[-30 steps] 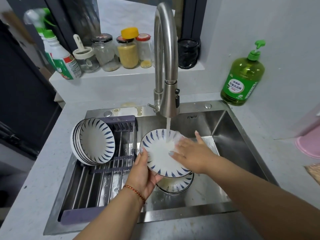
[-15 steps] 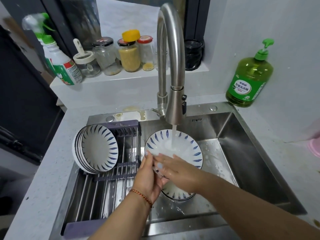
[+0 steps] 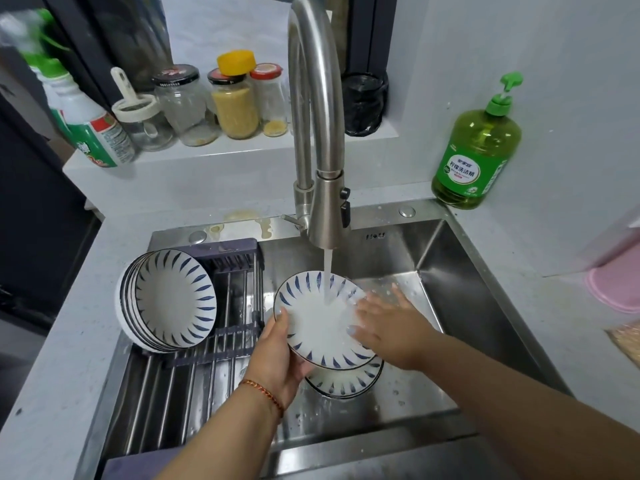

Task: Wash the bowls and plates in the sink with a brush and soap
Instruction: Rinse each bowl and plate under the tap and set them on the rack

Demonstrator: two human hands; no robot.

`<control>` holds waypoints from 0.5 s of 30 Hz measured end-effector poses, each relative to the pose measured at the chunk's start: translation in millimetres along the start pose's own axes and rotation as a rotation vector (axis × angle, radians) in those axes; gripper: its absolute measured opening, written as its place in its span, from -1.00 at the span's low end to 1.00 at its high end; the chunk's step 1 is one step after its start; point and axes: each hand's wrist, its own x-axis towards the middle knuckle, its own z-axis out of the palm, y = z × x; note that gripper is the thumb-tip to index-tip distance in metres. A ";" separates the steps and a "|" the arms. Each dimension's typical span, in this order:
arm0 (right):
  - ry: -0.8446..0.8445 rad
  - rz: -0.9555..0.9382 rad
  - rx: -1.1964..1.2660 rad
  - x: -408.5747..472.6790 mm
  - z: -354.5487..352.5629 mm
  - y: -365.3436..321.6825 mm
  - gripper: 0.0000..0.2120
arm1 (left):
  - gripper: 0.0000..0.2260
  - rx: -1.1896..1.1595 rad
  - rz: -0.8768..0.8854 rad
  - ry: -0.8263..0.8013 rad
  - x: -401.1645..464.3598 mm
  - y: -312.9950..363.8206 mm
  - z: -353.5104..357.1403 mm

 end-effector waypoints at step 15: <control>0.537 -0.295 0.355 -18.3 29.6 -8.9 -0.71 | -0.67 0.073 -0.016 0.092 14.0 26.2 29.4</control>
